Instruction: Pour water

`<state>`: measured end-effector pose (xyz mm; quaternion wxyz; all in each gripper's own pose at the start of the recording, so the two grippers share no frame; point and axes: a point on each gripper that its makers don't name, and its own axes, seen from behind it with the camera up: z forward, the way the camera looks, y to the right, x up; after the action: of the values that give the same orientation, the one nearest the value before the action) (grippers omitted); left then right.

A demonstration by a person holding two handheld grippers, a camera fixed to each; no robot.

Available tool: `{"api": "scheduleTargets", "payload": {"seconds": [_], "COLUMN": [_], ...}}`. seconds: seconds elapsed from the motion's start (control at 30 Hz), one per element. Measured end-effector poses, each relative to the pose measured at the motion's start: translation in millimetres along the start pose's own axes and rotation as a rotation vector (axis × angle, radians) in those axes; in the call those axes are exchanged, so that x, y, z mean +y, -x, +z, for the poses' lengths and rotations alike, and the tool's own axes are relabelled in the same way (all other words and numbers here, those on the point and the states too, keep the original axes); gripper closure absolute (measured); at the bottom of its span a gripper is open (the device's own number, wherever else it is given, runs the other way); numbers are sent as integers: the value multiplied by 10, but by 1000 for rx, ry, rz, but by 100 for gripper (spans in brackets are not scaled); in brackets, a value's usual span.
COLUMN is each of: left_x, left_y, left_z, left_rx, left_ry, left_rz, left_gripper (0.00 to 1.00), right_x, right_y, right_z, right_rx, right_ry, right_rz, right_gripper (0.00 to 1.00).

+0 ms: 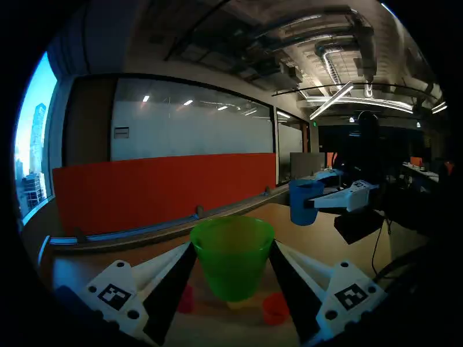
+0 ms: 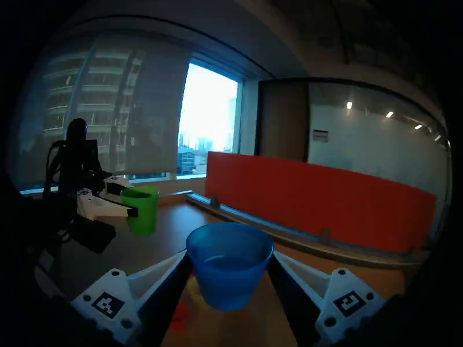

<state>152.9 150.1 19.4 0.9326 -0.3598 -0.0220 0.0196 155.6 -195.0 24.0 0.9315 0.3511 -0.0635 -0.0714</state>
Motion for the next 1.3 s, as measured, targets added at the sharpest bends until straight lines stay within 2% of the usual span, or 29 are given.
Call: {"api": "scheduleTargets", "payload": {"seconds": [0.17,0.47,0.7,0.97,1.17,1.3], "left_x": [74,181,250,255,261,307], "left_y": [42,46,114,175,198,216], "left_z": [10,26,44,89,121,141], "left_rx": [-6,9,18,11,12,12], "left_ry": [23,56,89,102,121,139], "left_rz": [2,6,6,18,4,6], "left_gripper": [14,15,15,15,15,15], "right_x": [16,40,9,-16,-69,-130], "right_y": [-62,-222,-284,-382,-478,-548], "right_z": [-2,37,83,168,265,341], "right_rx": [2,11,2,3,3,2], "right_ry": [1,6,6,6,4,-1], "right_rz": [-23,-111,-196,-293,-382,-448], "right_gripper": [11,11,11,11,11,11]}}
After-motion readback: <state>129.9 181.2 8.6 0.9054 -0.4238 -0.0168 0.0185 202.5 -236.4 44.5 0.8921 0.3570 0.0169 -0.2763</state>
